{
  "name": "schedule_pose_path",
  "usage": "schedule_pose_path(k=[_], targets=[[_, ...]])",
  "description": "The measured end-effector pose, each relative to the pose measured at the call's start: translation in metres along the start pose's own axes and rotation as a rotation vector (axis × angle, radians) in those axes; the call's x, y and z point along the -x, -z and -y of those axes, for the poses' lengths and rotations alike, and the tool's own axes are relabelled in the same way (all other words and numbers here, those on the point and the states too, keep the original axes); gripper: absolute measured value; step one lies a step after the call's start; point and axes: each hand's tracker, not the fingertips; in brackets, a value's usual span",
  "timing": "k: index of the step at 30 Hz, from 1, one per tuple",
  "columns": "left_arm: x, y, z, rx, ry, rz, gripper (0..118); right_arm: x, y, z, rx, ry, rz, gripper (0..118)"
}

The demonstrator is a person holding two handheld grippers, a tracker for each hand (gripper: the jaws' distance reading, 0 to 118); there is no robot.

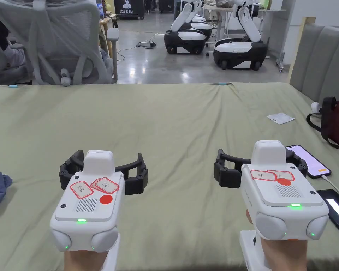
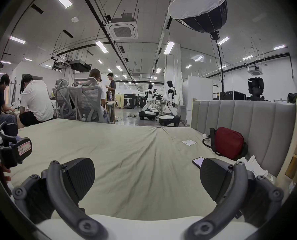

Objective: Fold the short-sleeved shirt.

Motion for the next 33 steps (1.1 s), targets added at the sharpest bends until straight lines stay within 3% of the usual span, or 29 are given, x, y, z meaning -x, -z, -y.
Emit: schedule_pose_path(k=[33], targets=[[-0.0039, 0.0022, -0.0022, 0.001, 0.027, 0.011, 118, -0.0041, -0.0007, -0.0036, -0.005, -0.007, 0.008, 118]])
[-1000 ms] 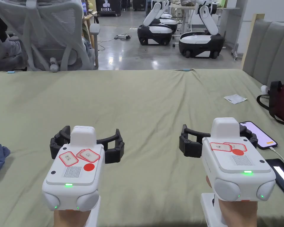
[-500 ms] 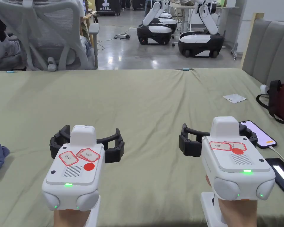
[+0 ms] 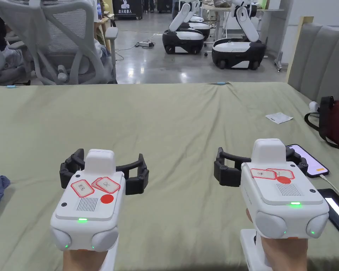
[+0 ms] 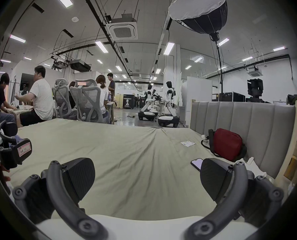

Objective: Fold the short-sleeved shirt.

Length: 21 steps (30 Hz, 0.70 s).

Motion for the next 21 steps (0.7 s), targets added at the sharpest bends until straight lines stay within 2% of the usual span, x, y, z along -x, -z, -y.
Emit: schedule_pose_path(k=[5, 9, 12, 13, 16, 21], targets=[[0.0, 0.0, -0.001, 0.002, 0.008, 0.003, 118, 0.0, 0.0, -0.001, 0.011, 0.009, -0.007, 118], [0.001, 0.0, -0.001, 0.003, 0.007, 0.003, 118, -0.006, 0.001, -0.002, 0.038, 0.083, -0.064, 118], [0.002, 0.0, -0.001, 0.012, -0.007, 0.009, 118, -0.002, -0.001, -0.006, 0.023, 0.073, -0.031, 118], [0.003, 0.0, 0.0, 0.012, -0.011, 0.011, 118, 0.002, -0.003, -0.008, 0.033, 0.053, 0.023, 118], [0.003, 0.0, 0.001, 0.015, -0.005, 0.004, 118, 0.003, -0.003, -0.009, 0.01, 0.027, -0.017, 118], [0.003, -0.002, -0.001, 0.014, -0.003, 0.005, 118, 0.0, -0.003, -0.01, 0.022, 0.098, -0.05, 118]])
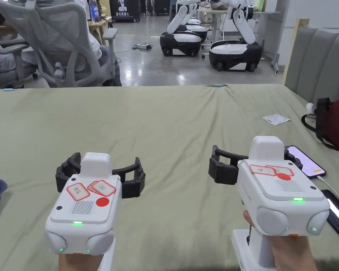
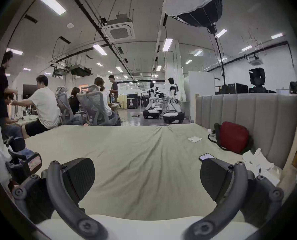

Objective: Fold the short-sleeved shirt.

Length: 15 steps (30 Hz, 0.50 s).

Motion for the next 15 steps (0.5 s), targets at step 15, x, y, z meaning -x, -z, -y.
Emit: schedule_pose_path(k=[15], targets=[[-0.002, 0.001, 0.0, 0.006, 0.006, 0.0, 118, 0.01, 0.002, 0.0, 0.067, 0.024, 0.082, 118]])
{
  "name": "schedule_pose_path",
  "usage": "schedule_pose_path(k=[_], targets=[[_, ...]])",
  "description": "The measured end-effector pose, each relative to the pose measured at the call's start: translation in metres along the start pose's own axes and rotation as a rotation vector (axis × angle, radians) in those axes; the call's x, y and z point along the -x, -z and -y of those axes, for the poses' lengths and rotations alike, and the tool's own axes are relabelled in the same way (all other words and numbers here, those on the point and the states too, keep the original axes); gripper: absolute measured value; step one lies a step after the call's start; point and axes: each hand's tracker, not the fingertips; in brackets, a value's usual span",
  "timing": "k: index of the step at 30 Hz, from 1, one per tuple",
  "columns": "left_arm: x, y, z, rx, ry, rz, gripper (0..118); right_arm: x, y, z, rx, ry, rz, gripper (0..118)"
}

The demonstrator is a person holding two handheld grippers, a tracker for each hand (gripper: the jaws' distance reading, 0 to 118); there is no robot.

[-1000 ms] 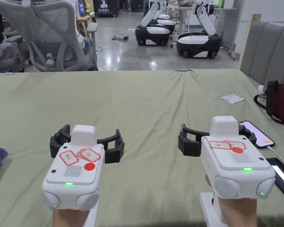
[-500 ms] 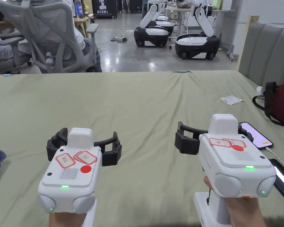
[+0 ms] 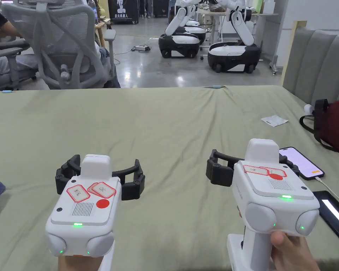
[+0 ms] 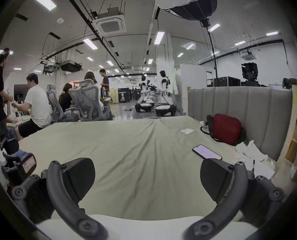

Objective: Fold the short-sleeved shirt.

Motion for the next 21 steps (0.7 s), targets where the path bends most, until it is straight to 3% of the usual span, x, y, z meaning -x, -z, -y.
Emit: schedule_pose_path(k=[15, 18, 21], targets=[[-0.0005, -0.0008, 0.0013, 0.003, 0.011, -0.001, 118, -0.0022, -0.0029, -0.0057, -0.045, -0.051, 0.003, 118], [0.0, -0.0008, 0.0007, 0.001, 0.01, -0.002, 118, -0.0026, -0.0071, -0.0029, -0.06, -0.006, 0.024, 118], [0.0003, -0.0015, 0.0004, -0.001, 0.007, -0.003, 118, -0.0007, -0.0091, -0.0048, -0.031, -0.056, -0.01, 118]])
